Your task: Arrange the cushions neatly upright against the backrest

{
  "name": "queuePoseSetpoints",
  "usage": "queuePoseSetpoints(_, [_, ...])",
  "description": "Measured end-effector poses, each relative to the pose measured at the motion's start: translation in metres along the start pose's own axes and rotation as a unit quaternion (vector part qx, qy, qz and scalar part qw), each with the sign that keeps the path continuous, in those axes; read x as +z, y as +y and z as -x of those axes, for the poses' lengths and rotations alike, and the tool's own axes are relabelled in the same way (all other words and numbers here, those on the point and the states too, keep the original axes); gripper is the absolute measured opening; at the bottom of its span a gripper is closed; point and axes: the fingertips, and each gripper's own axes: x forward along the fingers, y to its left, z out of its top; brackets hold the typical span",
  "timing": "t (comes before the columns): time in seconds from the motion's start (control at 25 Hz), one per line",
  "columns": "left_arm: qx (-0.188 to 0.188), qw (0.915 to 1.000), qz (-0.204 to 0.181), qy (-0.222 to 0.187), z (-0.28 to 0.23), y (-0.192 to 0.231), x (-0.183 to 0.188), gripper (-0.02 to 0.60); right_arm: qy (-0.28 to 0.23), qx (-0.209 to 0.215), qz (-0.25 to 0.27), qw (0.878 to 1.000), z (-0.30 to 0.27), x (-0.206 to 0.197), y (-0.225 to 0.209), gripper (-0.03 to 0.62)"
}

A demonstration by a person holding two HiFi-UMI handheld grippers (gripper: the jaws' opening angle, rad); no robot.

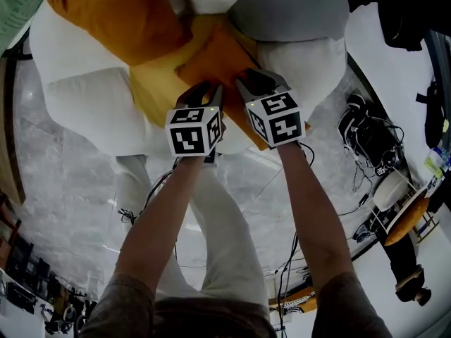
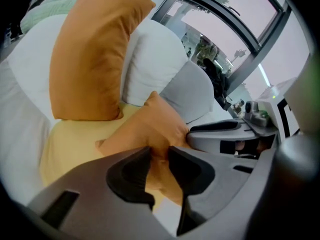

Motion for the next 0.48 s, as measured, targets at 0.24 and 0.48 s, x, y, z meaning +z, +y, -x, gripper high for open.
queuePoseSetpoints(0.24, [-0.017,0.9996,0.018,0.014,-0.0038,0.0005,-0.0007,0.014,0.013,-0.008,0.019,1.000,-0.0047,-0.0036,0.0054,0.037])
queuePoseSetpoints(0.48, [-0.025,0.9989,-0.002,0.038,0.0043,-0.0057,0.0017,0.009,0.006,-0.033,0.007,0.999,0.0045,-0.0008,0.0079,0.029])
